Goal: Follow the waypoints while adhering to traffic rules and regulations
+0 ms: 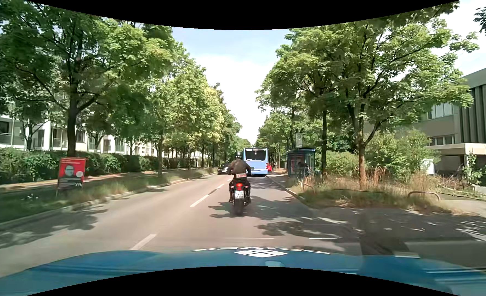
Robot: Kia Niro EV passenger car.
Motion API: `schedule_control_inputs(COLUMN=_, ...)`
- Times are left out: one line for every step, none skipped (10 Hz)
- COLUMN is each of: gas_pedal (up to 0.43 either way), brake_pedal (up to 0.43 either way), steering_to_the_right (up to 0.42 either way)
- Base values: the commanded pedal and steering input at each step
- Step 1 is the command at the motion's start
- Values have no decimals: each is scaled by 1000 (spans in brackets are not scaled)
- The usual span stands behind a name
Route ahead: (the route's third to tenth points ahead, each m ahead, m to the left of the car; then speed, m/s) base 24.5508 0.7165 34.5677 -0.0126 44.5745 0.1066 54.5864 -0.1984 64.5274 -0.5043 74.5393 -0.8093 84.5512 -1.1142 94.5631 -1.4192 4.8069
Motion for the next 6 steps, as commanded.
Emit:
schedule_control_inputs(gas_pedal=0, brake_pedal=128, steering_to_the_right=-4)
schedule_control_inputs(gas_pedal=0, brake_pedal=122, steering_to_the_right=-5)
schedule_control_inputs(gas_pedal=0, brake_pedal=91, steering_to_the_right=-5)
schedule_control_inputs(gas_pedal=0, brake_pedal=6, steering_to_the_right=-5)
schedule_control_inputs(gas_pedal=0, brake_pedal=0, steering_to_the_right=-5)
schedule_control_inputs(gas_pedal=0, brake_pedal=0, steering_to_the_right=-5)
